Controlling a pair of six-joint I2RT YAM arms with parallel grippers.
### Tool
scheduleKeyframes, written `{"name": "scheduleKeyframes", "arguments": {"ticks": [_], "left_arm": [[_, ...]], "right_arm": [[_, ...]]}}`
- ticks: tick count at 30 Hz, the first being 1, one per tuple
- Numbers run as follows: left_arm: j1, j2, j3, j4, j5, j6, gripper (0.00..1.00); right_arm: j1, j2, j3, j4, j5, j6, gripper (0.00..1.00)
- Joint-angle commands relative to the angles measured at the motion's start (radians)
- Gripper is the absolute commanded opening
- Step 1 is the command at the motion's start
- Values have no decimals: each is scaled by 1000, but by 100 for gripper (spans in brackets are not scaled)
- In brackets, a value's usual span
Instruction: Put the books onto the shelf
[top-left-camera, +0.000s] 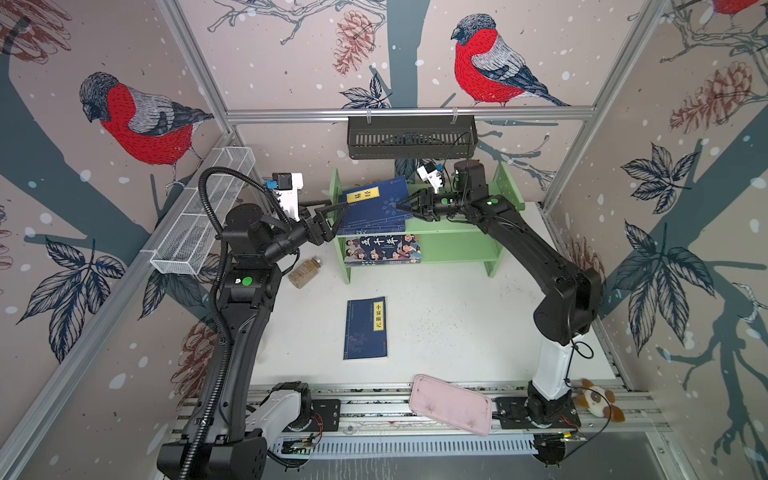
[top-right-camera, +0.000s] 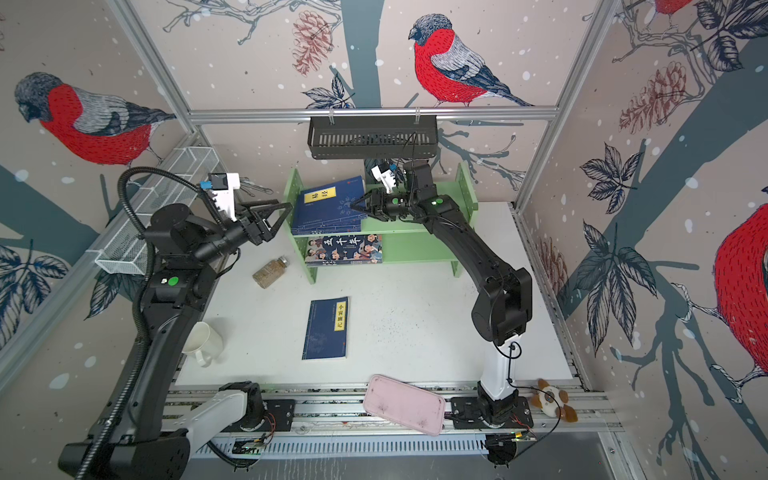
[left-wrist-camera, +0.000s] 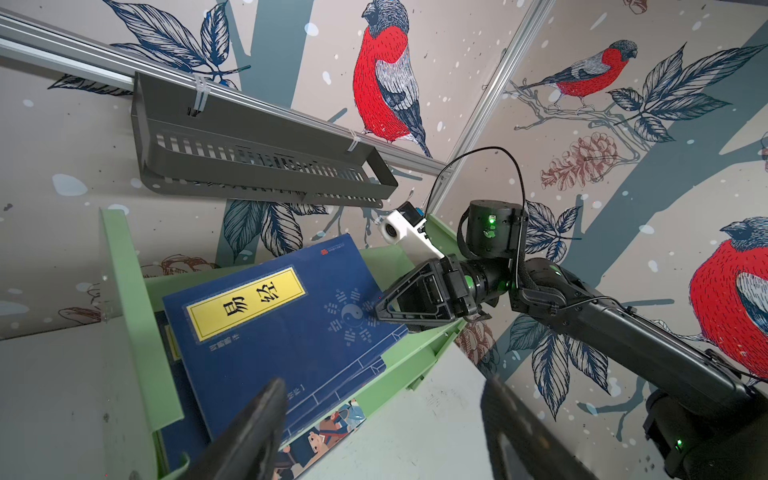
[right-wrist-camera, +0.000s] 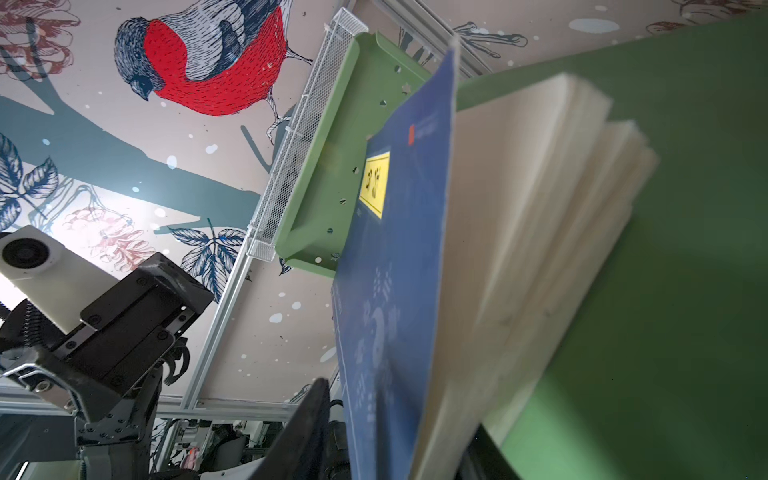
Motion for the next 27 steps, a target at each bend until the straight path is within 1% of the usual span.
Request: {"name": "scheduleKeyframes", "arguments": {"ticks": [1,5,7,9,15,20,24,27], "left_arm": [[1,3,9,57,13,3,75],[1,4,16,52,7,20,76],[1,4,17,44,6,50,79],[1,4,21,23,-10,83,80],[1,1,24,-18,-23,149,80],[1,0,13,-21,-23,164,81],[1,7,13,-23,-28,191,81],[1,16,13,-25,-46,213,81]], "right_arm": [[5,2,14,-32,38,-43,45],[8,5,18,-36,57,-46,46],[12,11,21,-38,58,-46,47],[15,14,29,-48,72,-52,48],[30,34,88,-111,138,-88,50],[47,50,141,-195,236,-135,51],[56,54,156,-220,254,-156,52],[64,54,171,-246,296,-173,53]]}}
